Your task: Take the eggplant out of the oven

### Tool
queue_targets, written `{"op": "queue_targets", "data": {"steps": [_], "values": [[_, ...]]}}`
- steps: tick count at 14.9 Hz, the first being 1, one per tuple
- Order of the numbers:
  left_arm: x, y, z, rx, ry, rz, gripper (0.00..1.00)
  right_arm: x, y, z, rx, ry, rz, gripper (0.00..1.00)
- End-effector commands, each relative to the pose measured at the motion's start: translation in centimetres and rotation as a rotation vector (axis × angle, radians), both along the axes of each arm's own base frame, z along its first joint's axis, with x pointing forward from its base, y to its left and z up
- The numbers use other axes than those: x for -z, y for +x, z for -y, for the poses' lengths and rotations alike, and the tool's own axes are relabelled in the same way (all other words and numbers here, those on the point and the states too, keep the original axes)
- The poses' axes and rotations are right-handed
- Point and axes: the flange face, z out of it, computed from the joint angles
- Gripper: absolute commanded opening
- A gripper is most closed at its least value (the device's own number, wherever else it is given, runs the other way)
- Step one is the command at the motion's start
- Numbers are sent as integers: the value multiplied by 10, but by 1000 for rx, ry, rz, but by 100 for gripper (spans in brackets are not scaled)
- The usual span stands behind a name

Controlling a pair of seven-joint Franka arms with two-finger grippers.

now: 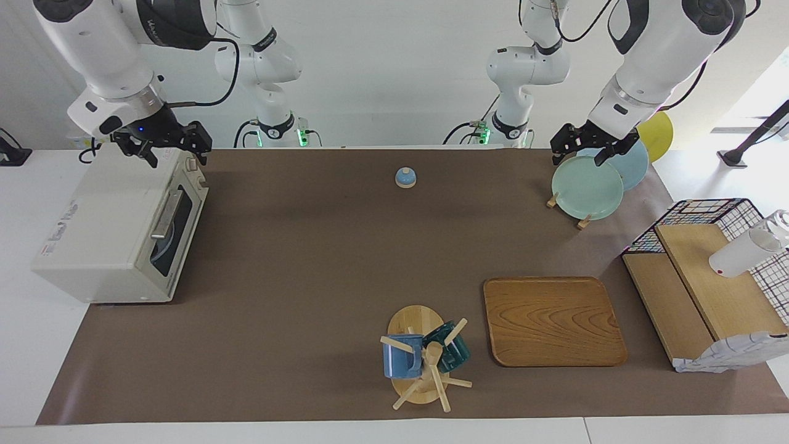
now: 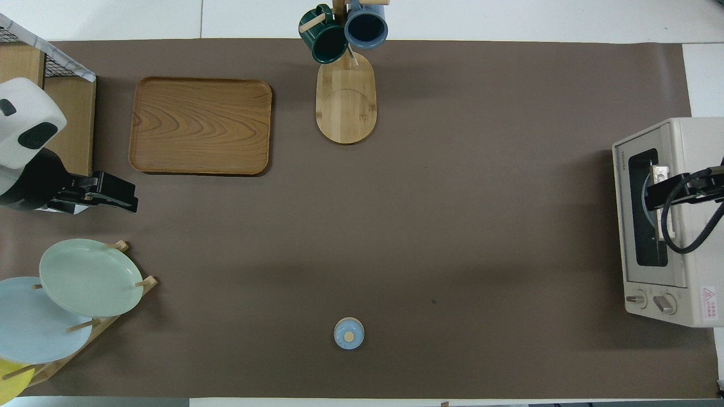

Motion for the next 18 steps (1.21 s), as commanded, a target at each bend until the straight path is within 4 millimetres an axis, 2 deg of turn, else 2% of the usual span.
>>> {"op": "queue_targets", "data": {"steps": [1, 5, 6, 7, 8, 9, 10, 14, 16, 18], "values": [[-4, -6, -4, -4, 17, -1, 100, -2, -4, 3, 24, 25, 19, 100], [-4, -6, -4, -4, 17, -1, 100, 0, -2, 2, 15, 25, 39, 100], [-4, -6, -4, -4, 17, -1, 100, 5, -4, -6, -11, 27, 29, 100], [-4, -5, -5, -6, 17, -1, 100, 6, -6, -9, -25, 30, 30, 93], [-4, -5, -5, -6, 17, -1, 100, 9, -6, -12, -28, 28, 27, 47], [-4, -5, -5, -6, 17, -1, 100, 14, -6, -12, -35, 28, 48, 9], [-4, -6, -4, -4, 17, -1, 100, 24, -8, -9, -35, 28, 86, 0], [-4, -6, -4, -4, 17, -1, 100, 73, -20, 1, -16, 7, 130, 0], [-4, -6, -4, -4, 17, -1, 100, 85, -17, 25, 38, -29, 116, 0], [-4, -5, -5, -6, 17, -1, 100, 95, -14, 33, 30, -79, 94, 0]]}}
